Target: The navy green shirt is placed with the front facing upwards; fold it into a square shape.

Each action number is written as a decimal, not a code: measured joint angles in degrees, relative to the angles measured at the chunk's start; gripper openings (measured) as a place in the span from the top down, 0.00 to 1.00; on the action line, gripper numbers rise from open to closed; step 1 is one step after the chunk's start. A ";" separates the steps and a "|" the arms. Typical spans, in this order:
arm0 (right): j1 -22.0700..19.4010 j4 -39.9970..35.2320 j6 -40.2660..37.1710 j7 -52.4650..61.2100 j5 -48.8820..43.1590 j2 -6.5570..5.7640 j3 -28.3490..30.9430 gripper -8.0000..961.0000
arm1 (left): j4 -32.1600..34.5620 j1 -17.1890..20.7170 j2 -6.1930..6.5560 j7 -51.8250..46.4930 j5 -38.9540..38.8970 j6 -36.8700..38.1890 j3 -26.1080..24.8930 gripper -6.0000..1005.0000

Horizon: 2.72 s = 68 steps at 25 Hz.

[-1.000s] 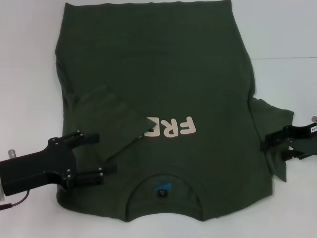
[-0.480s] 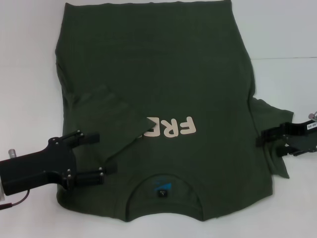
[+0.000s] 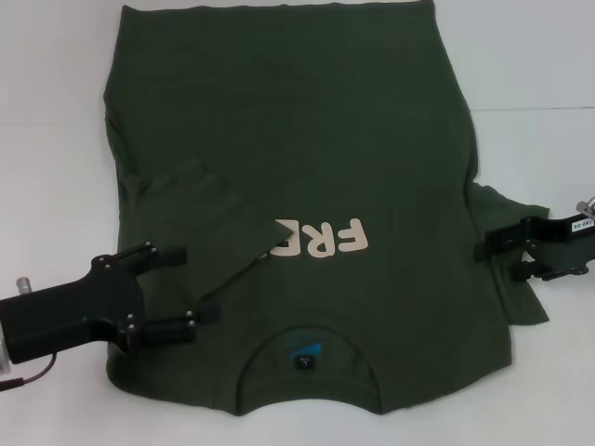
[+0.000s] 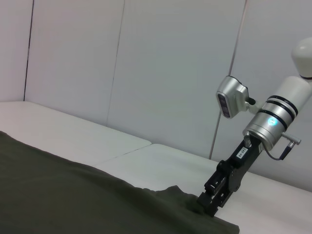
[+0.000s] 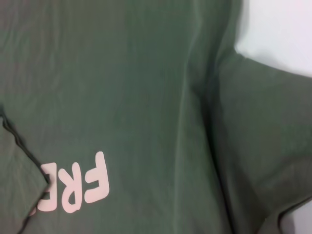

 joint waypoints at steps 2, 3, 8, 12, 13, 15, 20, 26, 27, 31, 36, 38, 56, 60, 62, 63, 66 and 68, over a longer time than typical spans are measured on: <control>-0.01 0.05 0.04 -0.06 0.10 -0.02 0.00 0.20 | -0.04 0.00 -0.04 0.00 0.00 -0.04 0.00 0.07; -0.01 0.05 0.04 -0.06 0.10 -0.02 0.00 0.20 | -0.07 -0.01 -0.05 0.00 0.00 -0.06 0.00 0.07; 0.00 0.71 0.18 -0.14 0.11 -0.21 -0.01 0.20 | -0.09 -0.14 -0.05 0.00 0.00 -0.21 0.00 0.07; 0.17 1.35 0.19 0.25 -0.31 -0.40 -0.51 0.22 | -0.09 -0.27 -0.05 0.00 0.00 -0.29 0.00 0.07; 0.19 1.36 0.19 0.37 -0.39 -0.42 -0.60 0.23 | -0.09 -0.27 -0.05 0.00 0.00 -0.29 0.00 0.07; 0.11 1.37 0.18 0.44 -0.45 -0.57 -0.67 0.25 | -0.08 -0.27 -0.05 0.00 0.00 -0.29 0.00 0.07; -0.03 1.30 0.16 0.47 -0.49 -0.95 -0.71 0.36 | -0.08 -0.31 -0.02 0.00 0.00 -0.29 0.00 0.07; 0.12 0.93 -0.04 0.48 -0.51 -1.02 -1.79 0.53 | -0.08 -0.42 0.02 0.00 0.00 -0.28 0.00 0.07; 0.13 0.84 -0.04 0.48 -0.51 -1.07 -1.89 0.57 | -0.07 -0.44 0.02 0.00 0.00 -0.29 0.00 0.07; 0.39 0.24 -1.01 0.18 -0.48 -2.16 -1.59 0.77 | -0.08 -0.53 0.04 -0.29 0.00 -0.28 -0.11 0.07; 0.61 -4.30 -5.82 0.40 -0.53 -4.82 -1.93 0.86 | -0.10 -0.76 0.04 -0.69 -0.09 -0.28 -1.01 0.07; 0.82 -6.33 -8.01 0.44 -0.54 -6.13 -1.99 0.83 | -0.16 -0.92 0.01 -1.51 -0.16 -0.28 -1.55 0.07; 5.02 -8.27 -5.65 0.97 -14.40 -4.30 -3.02 0.33 | -2.55 -1.07 0.10 -4.79 -0.27 -0.27 -5.10 0.07; 5.15 -6.77 -4.03 1.04 -15.30 -4.16 -2.88 0.28 | -2.55 -1.07 0.13 -4.77 -0.27 -0.28 -5.11 0.07; 4.99 -6.06 -3.36 1.11 -15.27 -4.15 -2.67 0.29 | -2.55 -1.14 0.13 -4.76 -0.26 -0.28 -5.10 0.07; 4.99 -5.50 -2.92 1.14 -15.29 -4.14 -2.67 0.29 | -2.55 -1.20 0.13 -4.75 -0.26 -0.28 -5.10 0.07; 5.01 -3.83 -1.56 1.16 -15.30 -4.06 -2.65 0.29 | -2.55 -1.31 0.13 -4.69 -0.26 -0.28 -5.10 0.07; 5.13 -2.87 -0.68 1.16 -15.19 -3.87 -2.58 0.29 | -2.54 -1.40 0.13 -4.65 -0.26 -0.37 -5.10 0.07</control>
